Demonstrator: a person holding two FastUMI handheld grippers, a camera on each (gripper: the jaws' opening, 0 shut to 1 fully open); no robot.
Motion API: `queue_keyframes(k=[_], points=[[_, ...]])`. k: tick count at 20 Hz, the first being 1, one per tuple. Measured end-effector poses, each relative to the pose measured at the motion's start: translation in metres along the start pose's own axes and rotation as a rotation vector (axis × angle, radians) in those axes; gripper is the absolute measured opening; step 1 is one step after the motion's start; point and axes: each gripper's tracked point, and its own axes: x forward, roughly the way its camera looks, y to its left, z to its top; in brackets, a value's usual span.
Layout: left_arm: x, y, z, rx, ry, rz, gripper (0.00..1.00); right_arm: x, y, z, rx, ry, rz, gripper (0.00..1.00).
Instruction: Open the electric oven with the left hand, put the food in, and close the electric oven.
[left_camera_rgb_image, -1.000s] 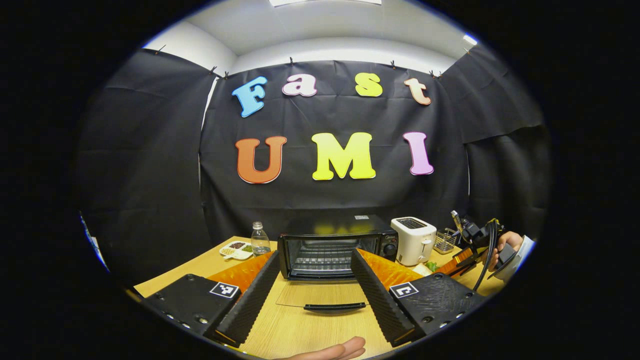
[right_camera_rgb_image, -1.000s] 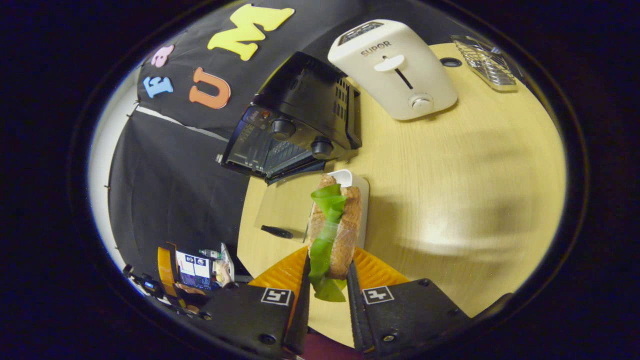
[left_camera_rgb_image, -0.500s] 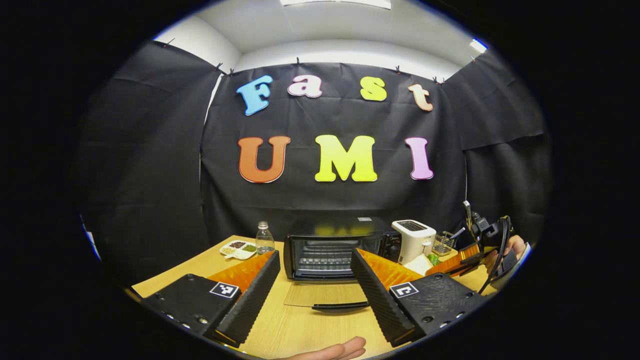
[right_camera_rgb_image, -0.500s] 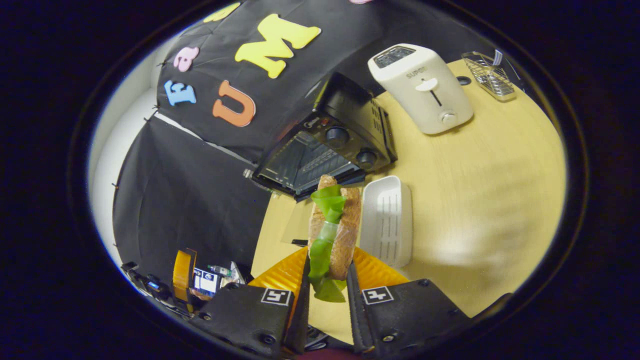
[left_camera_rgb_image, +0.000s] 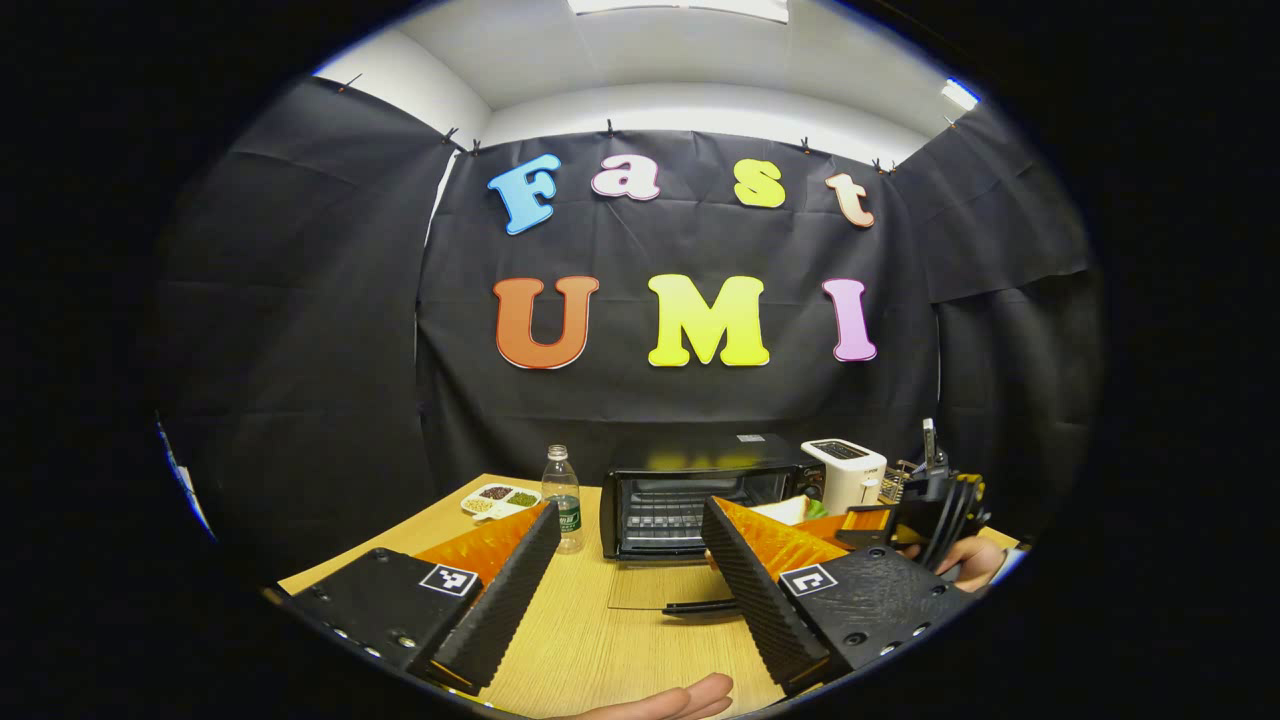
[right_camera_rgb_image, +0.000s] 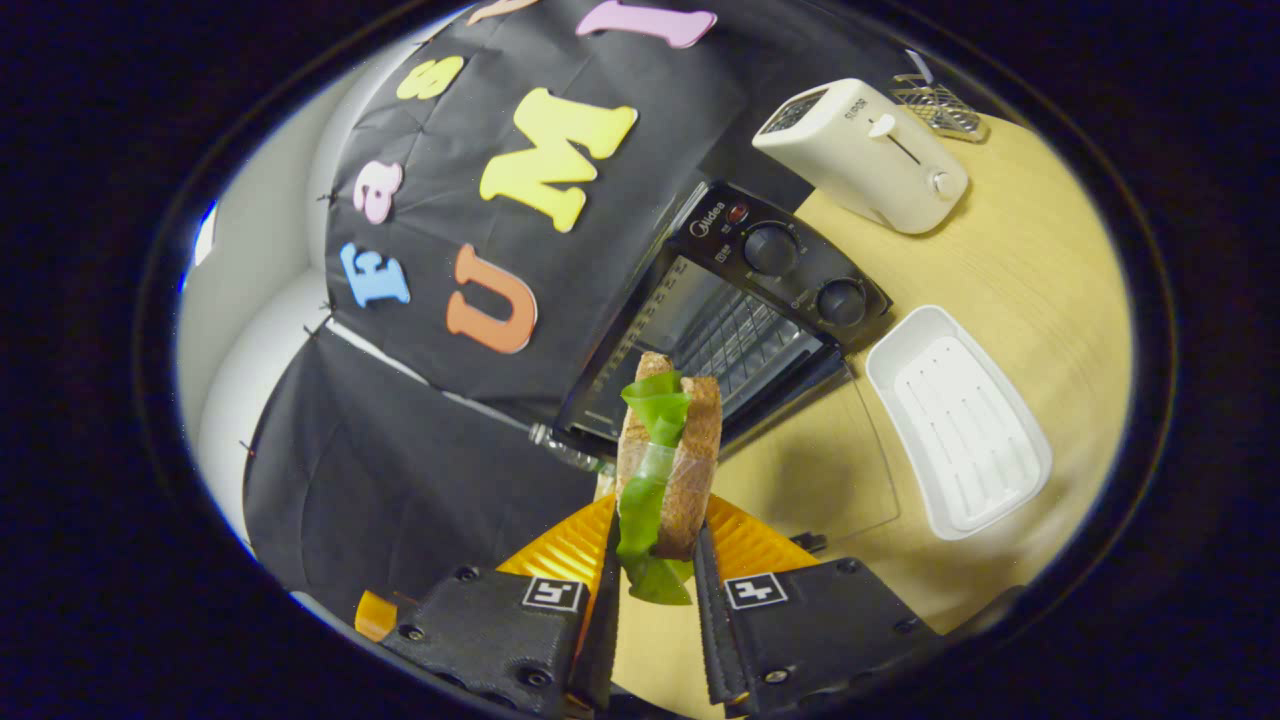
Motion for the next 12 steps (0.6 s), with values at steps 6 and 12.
queue_keyframes(k=[6,12], points=[[-0.004,0.018,-0.002,-0.017,0.017,0.018,0.93,0.089,0.013,0.0,0.135,-0.178,0.0,0.39],[-0.003,0.017,-0.004,0.008,0.016,-0.008,0.93,0.153,0.002,0.034,0.109,-0.376,-0.073,0.39]])
